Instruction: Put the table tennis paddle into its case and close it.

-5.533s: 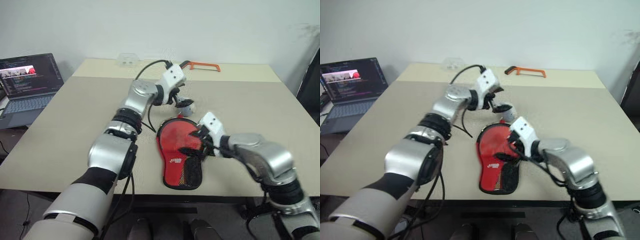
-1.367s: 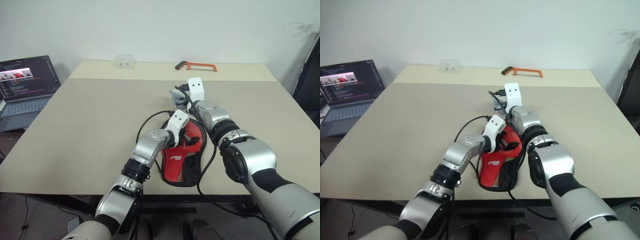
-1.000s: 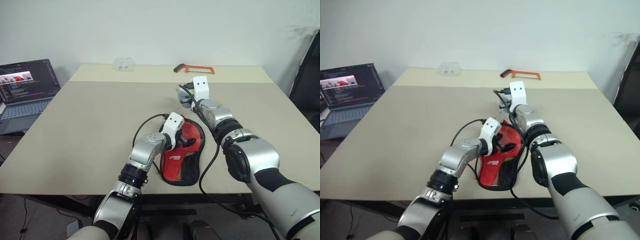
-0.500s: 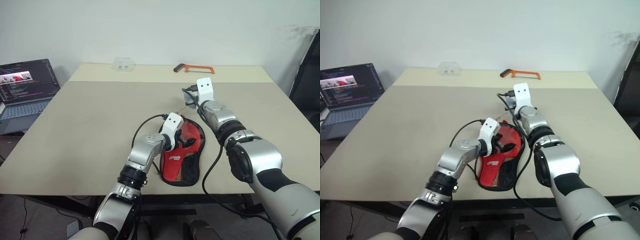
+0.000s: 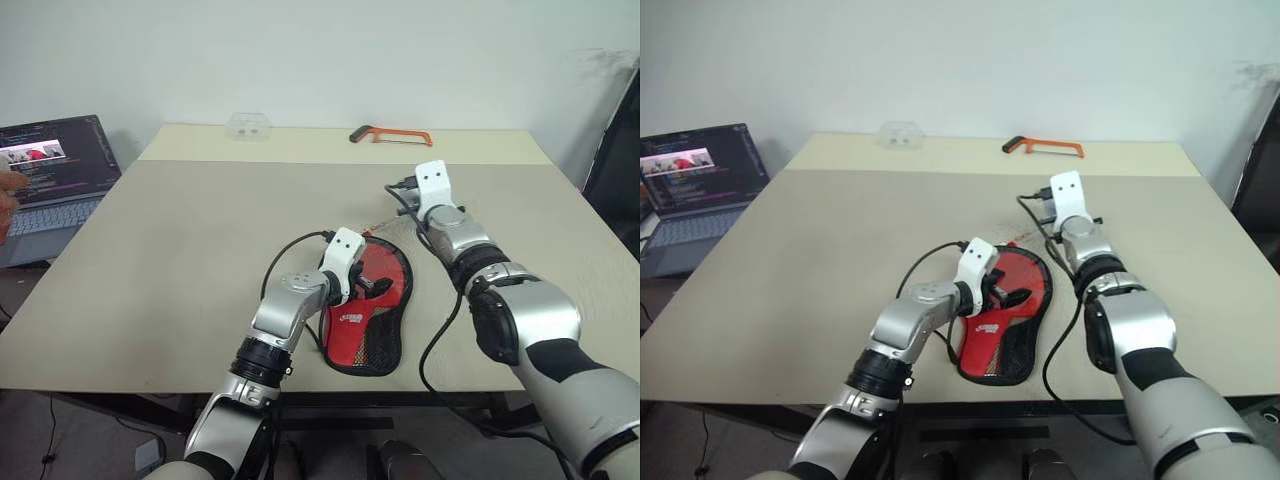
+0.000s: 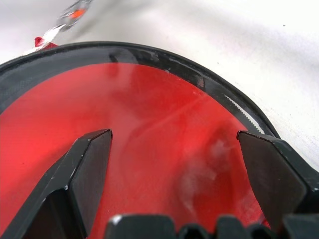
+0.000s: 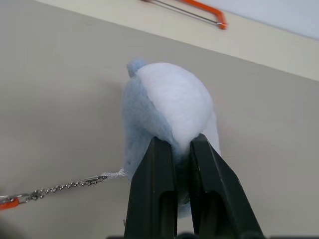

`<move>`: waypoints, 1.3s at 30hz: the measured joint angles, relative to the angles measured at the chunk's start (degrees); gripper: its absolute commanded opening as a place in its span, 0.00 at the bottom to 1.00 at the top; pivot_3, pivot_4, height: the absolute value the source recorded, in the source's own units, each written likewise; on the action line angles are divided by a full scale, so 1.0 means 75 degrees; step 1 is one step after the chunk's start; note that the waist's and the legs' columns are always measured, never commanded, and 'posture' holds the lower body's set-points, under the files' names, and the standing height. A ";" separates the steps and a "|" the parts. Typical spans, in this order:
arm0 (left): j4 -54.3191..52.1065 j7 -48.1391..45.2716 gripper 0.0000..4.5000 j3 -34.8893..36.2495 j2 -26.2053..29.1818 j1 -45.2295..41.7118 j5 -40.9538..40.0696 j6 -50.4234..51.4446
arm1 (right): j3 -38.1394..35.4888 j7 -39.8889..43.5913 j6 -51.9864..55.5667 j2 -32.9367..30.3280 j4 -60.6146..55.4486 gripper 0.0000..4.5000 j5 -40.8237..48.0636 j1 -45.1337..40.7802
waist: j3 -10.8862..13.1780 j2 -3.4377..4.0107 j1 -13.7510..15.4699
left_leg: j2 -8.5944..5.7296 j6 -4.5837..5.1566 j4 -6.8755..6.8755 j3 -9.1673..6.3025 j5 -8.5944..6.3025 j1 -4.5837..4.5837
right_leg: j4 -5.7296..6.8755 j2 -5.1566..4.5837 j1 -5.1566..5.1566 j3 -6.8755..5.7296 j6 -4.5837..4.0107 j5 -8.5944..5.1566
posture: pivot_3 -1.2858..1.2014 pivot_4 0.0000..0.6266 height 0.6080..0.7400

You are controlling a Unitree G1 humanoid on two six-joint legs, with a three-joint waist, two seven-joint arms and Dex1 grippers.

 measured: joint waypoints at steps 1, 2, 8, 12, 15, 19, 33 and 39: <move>0.0005 0.0011 0.98 -0.0001 -0.0001 -0.0008 0.0000 0.0005 | 0.0005 -0.0012 0.0000 -0.0037 0.0000 0.00 -0.0059 0.0005 | 0.0000 0.0000 -0.0002 | 0.0000 0.0000 0.0000 -0.0001 0.0000 0.0001 | 0.0000 0.0001 0.0000 0.0000 0.0001 -0.0001 | 0.52 0.24 1.00; 0.0012 0.0013 0.98 -0.0001 -0.0002 -0.0013 -0.0002 0.0005 | 0.0011 -0.0020 0.0000 -0.0060 0.0000 0.00 -0.0077 0.0016 | 0.0000 0.0000 -0.0002 | 0.0000 0.0000 0.0000 -0.0001 0.0000 0.0001 | 0.0001 0.0001 0.0001 0.0000 0.0001 -0.0001 | 0.52 0.24 1.00; 0.0135 -0.0029 0.98 -0.0007 -0.0014 -0.0099 -0.0031 0.0005 | 0.0284 0.0168 0.0000 -0.0363 0.0000 0.00 -0.0340 0.0204 | 0.0000 0.0000 0.0009 | -0.0008 0.0000 0.0001 0.0000 0.0000 0.0002 | -0.0001 -0.0005 0.0007 -0.0001 0.0003 0.0000 | 0.52 0.24 1.00; 0.0239 -0.0061 0.98 -0.0007 -0.0002 -0.0149 -0.0031 0.0003 | 0.0943 0.1091 -0.0025 -0.0663 -0.0040 0.00 -0.0796 0.0481 | -0.0001 0.0001 0.0008 | -0.0008 0.0000 0.0001 0.0000 0.0000 0.0025 | -0.0002 -0.0005 0.0031 -0.0001 0.0007 -0.0002 | 0.52 0.24 1.00; 0.0266 -0.0063 0.98 -0.0007 0.0007 -0.0159 -0.0029 0.0001 | 0.1206 0.1823 -0.0052 -0.0827 -0.0127 0.00 -0.0971 0.0675 | -0.0002 0.0003 -0.0004 | -0.0008 0.0000 0.0002 -0.0001 0.0000 0.0034 | -0.0002 -0.0005 0.0038 -0.0001 0.0008 -0.0002 | 0.52 0.24 1.00; 0.0299 -0.0081 0.98 -0.0015 0.0004 -0.0181 -0.0029 -0.0001 | 0.1469 0.2879 -0.0051 -0.1195 -0.0639 0.00 -0.0983 0.0891 | -0.0003 0.0004 0.0000 | -0.0008 0.0000 0.0002 -0.0004 0.0000 0.0036 | -0.0006 -0.0005 0.0045 -0.0003 0.0010 -0.0003 | 0.52 0.24 1.00; 0.0712 -0.0260 0.98 -0.0078 0.0003 -0.0398 -0.0029 -0.0180 | 0.1952 0.6635 0.2439 -0.2899 -0.6312 0.00 -0.0589 0.3272 | -0.0015 0.0026 0.0073 | -0.0011 -0.0002 0.0004 -0.0009 -0.0001 0.0044 | -0.0011 -0.0007 0.0053 -0.0008 0.0013 -0.0005 | 0.52 0.24 1.00; 0.0904 -0.0356 0.98 -0.0150 -0.0025 -0.0503 -0.0028 -0.0289 | 0.2296 0.7912 0.3240 -0.3642 -0.8525 0.00 -0.0239 0.4239 | -0.0017 0.0027 0.0163 | -0.0014 -0.0003 0.0006 -0.0006 -0.0002 0.0045 | -0.0016 -0.0011 0.0051 -0.0007 0.0011 -0.0008 | 0.52 0.24 1.00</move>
